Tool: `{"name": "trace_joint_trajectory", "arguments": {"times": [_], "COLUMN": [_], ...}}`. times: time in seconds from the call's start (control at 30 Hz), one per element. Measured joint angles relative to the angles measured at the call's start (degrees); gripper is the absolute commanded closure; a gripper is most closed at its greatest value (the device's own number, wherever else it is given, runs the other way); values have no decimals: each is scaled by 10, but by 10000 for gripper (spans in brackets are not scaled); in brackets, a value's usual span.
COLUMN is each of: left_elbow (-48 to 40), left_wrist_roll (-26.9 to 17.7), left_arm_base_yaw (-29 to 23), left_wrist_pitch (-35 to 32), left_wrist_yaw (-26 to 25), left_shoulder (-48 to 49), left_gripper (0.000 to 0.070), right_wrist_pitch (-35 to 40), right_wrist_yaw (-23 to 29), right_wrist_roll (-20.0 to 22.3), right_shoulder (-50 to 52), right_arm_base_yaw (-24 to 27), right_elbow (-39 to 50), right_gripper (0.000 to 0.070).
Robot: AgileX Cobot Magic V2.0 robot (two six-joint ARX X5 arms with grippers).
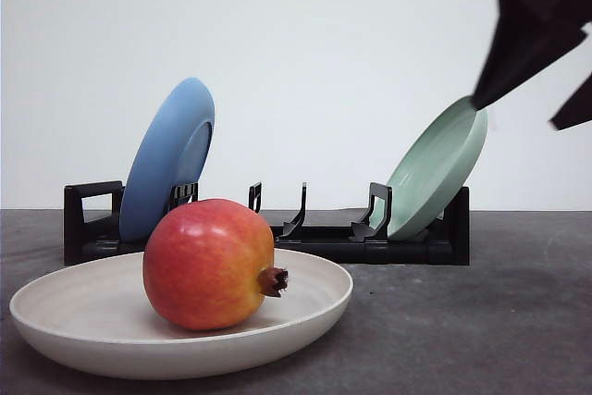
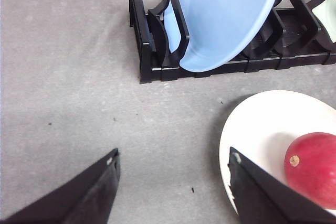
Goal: Place pomegranate in white plate
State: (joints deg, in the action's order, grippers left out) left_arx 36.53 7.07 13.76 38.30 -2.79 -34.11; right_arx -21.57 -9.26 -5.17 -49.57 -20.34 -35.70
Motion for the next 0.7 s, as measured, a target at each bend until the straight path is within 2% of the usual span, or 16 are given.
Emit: {"name": "trace_joint_trajectory", "arguments": {"times": [0.2, 0.27, 0.3, 0.37, 0.4, 0.7], "left_elbow": [0, 0, 0, 0, 0, 0], "left_wrist_roll": [0, 0, 0, 0, 0, 0], "left_arm_base_yaw": [0, 0, 0, 0, 0, 0], "left_wrist_pitch": [0, 0, 1, 1, 1, -2], "left_wrist_yaw": [0, 0, 0, 0, 0, -1], "left_shoulder": [0, 0, 0, 0, 0, 0], "left_gripper": [307, 319, 425, 682, 700, 700], "right_wrist_pitch": [3, -2, -4, -6, -8, -11], "right_wrist_yaw": [4, 5, 5, 5, 5, 5], "right_wrist_roll": [-9, -11, -12, -12, -12, -8], "right_shoulder": [3, 3, 3, 3, 3, 3], "right_arm_base_yaw": [18, 18, 18, 18, 18, 18], "right_elbow": [2, 2, 3, 3, 3, 3], "right_gripper": [68, 111, 268, 671, 688, 685]}}
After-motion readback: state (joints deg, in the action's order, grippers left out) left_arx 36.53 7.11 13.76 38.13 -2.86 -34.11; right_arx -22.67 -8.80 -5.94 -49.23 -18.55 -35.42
